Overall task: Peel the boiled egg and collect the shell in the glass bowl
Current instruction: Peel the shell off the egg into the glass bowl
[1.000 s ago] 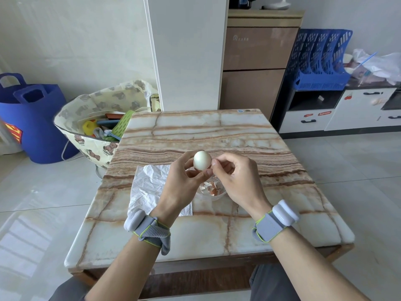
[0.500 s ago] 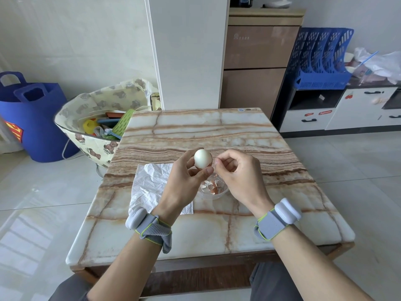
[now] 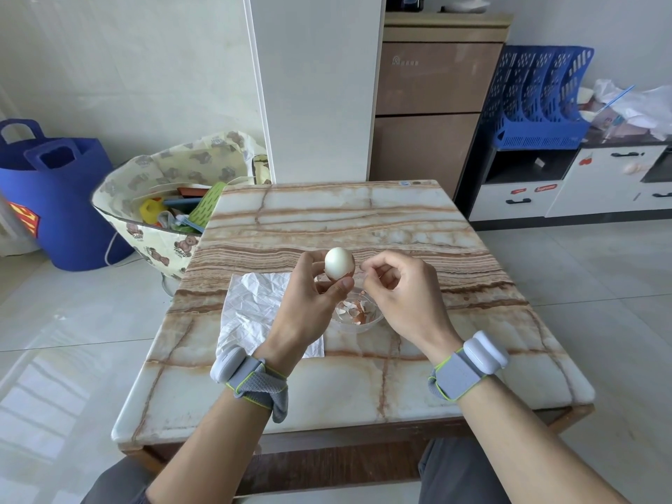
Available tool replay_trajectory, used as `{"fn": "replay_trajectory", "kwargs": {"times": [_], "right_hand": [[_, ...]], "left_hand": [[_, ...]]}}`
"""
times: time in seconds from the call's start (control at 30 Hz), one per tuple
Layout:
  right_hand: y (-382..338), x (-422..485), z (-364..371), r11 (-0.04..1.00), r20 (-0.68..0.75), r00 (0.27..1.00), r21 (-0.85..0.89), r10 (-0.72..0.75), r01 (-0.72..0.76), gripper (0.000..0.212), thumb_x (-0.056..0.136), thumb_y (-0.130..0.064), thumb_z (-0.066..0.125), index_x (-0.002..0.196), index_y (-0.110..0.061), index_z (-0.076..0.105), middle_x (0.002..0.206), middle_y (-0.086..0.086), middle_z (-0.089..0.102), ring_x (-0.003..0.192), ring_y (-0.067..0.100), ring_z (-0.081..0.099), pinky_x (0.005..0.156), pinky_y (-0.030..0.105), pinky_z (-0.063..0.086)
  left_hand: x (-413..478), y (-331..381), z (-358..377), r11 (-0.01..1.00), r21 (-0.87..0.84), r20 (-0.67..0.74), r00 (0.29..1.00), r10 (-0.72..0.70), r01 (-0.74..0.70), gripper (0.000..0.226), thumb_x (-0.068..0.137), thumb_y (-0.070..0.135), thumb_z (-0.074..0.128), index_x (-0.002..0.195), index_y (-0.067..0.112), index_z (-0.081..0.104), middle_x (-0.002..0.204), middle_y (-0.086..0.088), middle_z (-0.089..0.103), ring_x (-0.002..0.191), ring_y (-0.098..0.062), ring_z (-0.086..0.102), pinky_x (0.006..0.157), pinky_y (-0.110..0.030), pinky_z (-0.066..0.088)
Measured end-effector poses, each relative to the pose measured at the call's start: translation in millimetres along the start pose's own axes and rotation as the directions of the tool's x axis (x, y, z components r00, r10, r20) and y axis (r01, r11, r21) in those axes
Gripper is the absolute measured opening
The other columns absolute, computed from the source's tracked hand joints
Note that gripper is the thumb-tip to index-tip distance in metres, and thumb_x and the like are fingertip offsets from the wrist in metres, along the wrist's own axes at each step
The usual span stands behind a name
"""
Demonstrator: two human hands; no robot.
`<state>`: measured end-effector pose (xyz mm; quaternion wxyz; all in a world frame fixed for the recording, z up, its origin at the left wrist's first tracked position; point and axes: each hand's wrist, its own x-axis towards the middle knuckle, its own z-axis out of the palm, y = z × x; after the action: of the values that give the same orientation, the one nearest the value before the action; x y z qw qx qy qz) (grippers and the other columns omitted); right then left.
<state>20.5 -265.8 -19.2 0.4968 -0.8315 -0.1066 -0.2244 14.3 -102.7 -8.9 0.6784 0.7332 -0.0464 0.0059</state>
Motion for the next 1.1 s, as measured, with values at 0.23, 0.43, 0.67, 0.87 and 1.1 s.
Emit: {"fn": "replay_trajectory", "kwargs": {"times": [0.23,0.43,0.67,0.87,1.1], "right_hand": [[-2.6,1.5,-2.9,1.0,0.004,1.0,0.015,0.003,-0.003,0.021,0.097,-0.013,0.066,0.077,-0.014,0.067,0.06,-0.005,0.062,0.055,0.016,0.057,0.055,0.031,0.046],[-3.3,2.2,-4.1,1.0,0.042,0.999,-0.011,-0.011,0.011,0.04,0.103,-0.02,0.061,0.065,-0.009,0.052,0.056,0.008,0.05,0.055,0.017,0.042,0.055,0.036,0.037],[-1.6,1.0,-2.8,0.999,0.023,1.0,0.04,0.007,-0.008,0.014,0.099,-0.028,0.069,0.088,-0.02,0.067,0.075,-0.008,0.068,0.063,0.014,0.062,0.061,0.033,0.053],[-4.9,0.5,-1.0,0.998,0.034,0.999,0.057,0.008,-0.01,0.013,0.099,-0.028,0.071,0.092,-0.017,0.068,0.075,-0.006,0.073,0.069,0.017,0.067,0.068,0.041,0.057],[-5.6,1.4,1.7,0.998,0.019,0.999,0.05,-0.033,0.032,0.014,0.1,-0.013,0.067,0.086,-0.009,0.068,0.064,-0.021,0.066,0.06,0.004,0.061,0.06,0.018,0.046]], "left_hand": [[-1.3,2.4,0.3,1.0,0.02,0.03,1.0,0.009,-0.01,0.037,0.095,0.006,0.071,0.129,0.008,0.059,0.115,-0.007,0.067,0.086,-0.013,0.075,0.09,-0.035,0.059],[-4.0,6.2,0.7,0.999,0.034,0.034,0.999,0.009,-0.01,0.037,0.095,0.005,0.07,0.131,0.007,0.06,0.118,-0.014,0.068,0.086,-0.017,0.075,0.091,-0.039,0.059],[-2.4,5.0,3.6,1.0,0.023,0.046,0.999,0.012,-0.013,0.037,0.096,0.004,0.07,0.132,0.005,0.061,0.115,-0.017,0.071,0.087,-0.02,0.073,0.093,-0.041,0.059],[-0.8,3.6,3.0,1.0,-0.028,0.027,1.0,0.006,-0.005,0.042,0.083,0.011,0.084,0.119,0.009,0.064,0.103,-0.012,0.076,0.08,-0.013,0.075,0.075,-0.025,0.059],[2.2,0.9,0.6,1.0,-0.003,-0.025,1.0,0.012,-0.012,0.036,0.081,0.013,0.087,0.11,0.01,0.066,0.1,-0.013,0.077,0.08,-0.023,0.074,0.084,-0.045,0.062]]}}
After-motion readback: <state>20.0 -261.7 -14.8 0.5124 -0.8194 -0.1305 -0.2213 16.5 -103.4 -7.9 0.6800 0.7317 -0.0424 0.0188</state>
